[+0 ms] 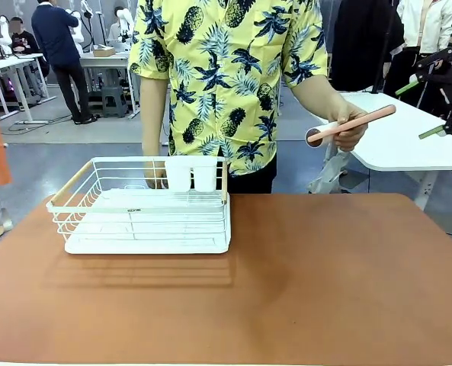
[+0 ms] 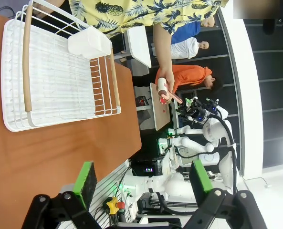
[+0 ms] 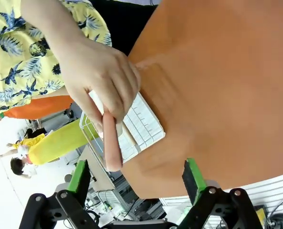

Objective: Clean the table.
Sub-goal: Pick up the Lint Roller when the human hands it over.

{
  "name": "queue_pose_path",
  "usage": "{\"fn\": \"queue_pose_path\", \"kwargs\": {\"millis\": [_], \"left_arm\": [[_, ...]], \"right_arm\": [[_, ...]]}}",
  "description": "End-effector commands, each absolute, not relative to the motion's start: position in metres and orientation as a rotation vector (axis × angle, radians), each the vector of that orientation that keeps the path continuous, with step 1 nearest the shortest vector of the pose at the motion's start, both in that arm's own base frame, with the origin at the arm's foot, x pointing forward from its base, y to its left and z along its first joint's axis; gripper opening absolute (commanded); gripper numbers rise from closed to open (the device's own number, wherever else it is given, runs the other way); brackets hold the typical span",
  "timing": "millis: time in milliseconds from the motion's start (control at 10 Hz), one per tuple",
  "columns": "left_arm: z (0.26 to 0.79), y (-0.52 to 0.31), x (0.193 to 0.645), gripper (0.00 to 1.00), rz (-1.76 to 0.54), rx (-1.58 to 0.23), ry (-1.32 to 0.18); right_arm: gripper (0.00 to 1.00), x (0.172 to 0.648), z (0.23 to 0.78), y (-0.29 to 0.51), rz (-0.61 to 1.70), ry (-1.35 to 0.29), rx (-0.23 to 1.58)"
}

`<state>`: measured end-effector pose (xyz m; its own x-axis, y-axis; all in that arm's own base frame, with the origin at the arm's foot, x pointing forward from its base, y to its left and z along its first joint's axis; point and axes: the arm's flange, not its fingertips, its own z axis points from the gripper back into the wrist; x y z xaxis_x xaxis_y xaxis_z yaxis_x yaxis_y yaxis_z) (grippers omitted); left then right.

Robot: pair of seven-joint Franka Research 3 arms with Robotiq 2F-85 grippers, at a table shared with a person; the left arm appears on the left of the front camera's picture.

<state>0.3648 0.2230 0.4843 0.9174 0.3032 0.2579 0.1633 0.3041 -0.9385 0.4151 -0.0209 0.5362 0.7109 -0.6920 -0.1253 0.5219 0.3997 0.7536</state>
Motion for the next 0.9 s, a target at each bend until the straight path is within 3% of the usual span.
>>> {"fn": "queue_pose_path", "kwargs": {"millis": [0,800], "left_arm": [[0.487,0.224,0.363,1.00,0.092,-1.277,-0.437],[0.487,0.224,0.363,1.00,0.092,-1.277,-0.437]], "right_arm": [[1.00,0.404,0.529,-0.012,-0.753,-0.327,0.907],[1.00,0.416,0.513,0.023,-0.757,-0.397,0.913]]}}
